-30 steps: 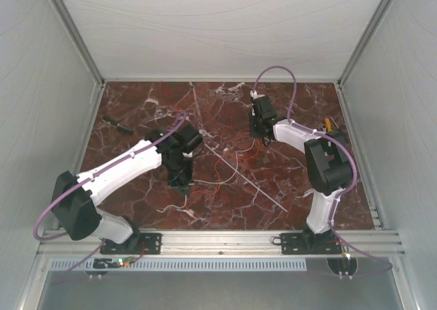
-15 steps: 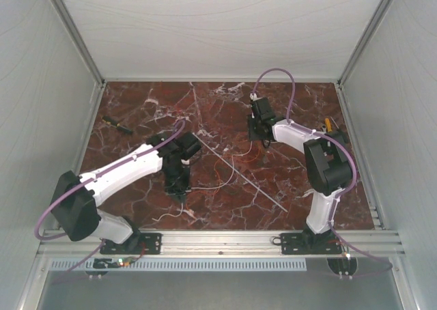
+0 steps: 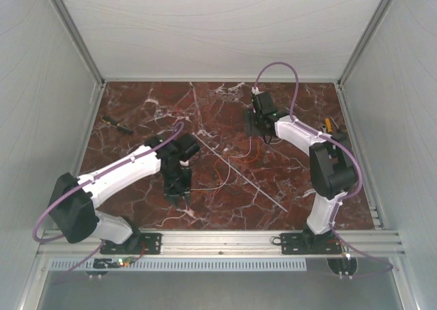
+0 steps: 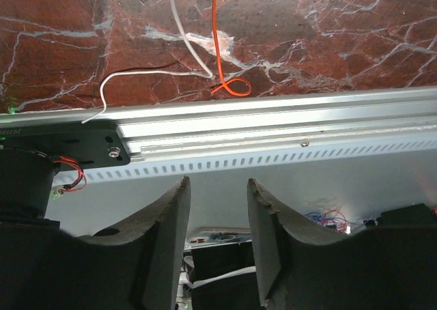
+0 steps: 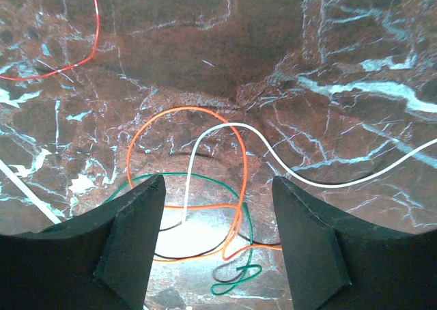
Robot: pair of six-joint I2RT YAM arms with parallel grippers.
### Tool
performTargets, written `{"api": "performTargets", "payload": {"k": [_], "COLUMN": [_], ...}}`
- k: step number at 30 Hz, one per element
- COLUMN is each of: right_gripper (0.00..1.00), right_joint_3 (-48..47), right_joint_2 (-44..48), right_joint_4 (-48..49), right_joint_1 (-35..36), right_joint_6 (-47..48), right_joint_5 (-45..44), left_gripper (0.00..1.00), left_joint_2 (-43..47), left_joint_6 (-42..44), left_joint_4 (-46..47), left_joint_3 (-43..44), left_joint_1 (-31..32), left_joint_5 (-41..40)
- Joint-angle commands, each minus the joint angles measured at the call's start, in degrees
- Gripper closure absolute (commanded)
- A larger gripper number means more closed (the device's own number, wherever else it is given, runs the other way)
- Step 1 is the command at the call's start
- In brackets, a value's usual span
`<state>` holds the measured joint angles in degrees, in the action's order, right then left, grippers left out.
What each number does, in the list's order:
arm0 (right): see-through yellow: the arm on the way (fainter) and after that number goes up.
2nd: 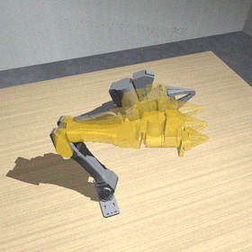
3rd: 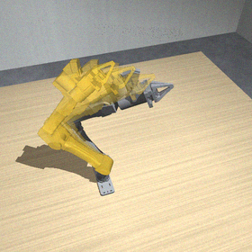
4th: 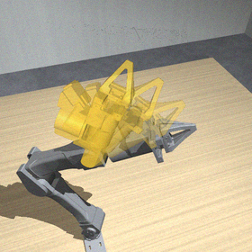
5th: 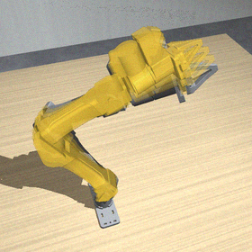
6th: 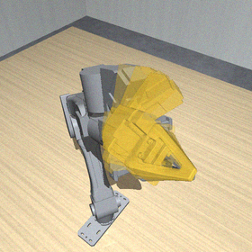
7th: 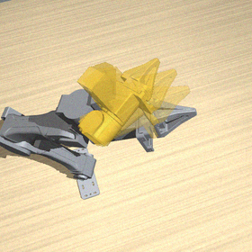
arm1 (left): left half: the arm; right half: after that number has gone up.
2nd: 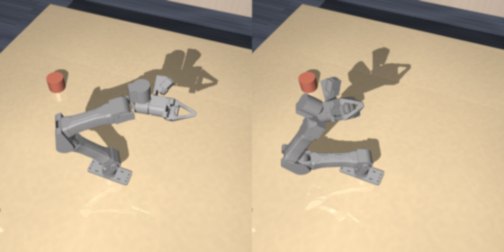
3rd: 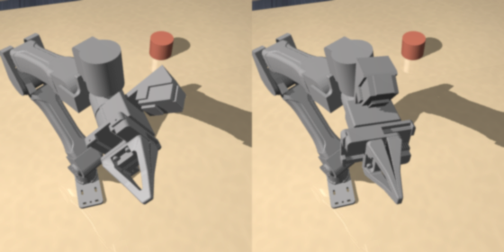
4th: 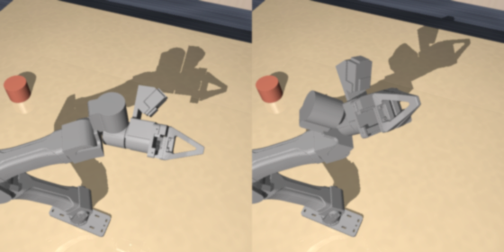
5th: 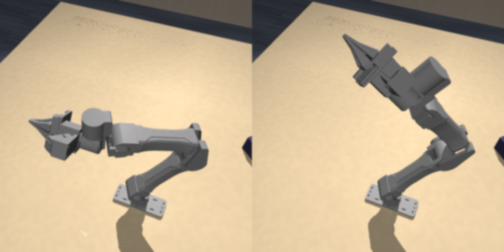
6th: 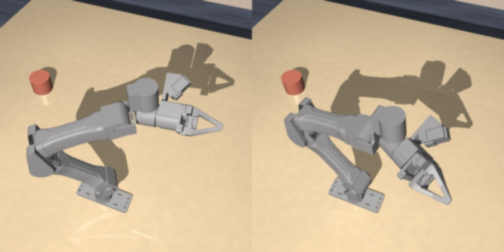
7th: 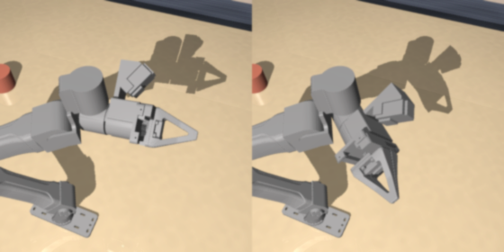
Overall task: Zip-tie the wires
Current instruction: Straighten the cable at the center of the board.
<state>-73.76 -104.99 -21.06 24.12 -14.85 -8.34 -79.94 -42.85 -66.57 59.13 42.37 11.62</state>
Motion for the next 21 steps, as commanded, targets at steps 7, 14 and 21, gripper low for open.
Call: {"api": "performTargets", "payload": {"k": [7,14,21], "right_gripper": [0.23,0.19,0.19], "right_joint_3": [-2.61,-3.79,-6.64], "right_joint_2": [6.3,10.93,18.28], "right_joint_4": [-3.47,-4.84,-5.76], "right_joint_1": [0.39,0.39,0.39], "right_joint_6": [0.0,0.47,2.04], "right_joint_5": [-2.62,-4.56,-5.19], "left_gripper": [0.08,0.0,0.0], "left_joint_2": [2.29,3.36,5.97], "left_joint_6": [0.19,-0.22,0.9], "left_joint_4": [-4.4,-9.1,-8.92], "left_joint_3": [4.09,13.35,26.9], "left_joint_1": [-0.19,-0.4,-2.68], "left_joint_5": [-0.51,-9.13,-25.47]}}
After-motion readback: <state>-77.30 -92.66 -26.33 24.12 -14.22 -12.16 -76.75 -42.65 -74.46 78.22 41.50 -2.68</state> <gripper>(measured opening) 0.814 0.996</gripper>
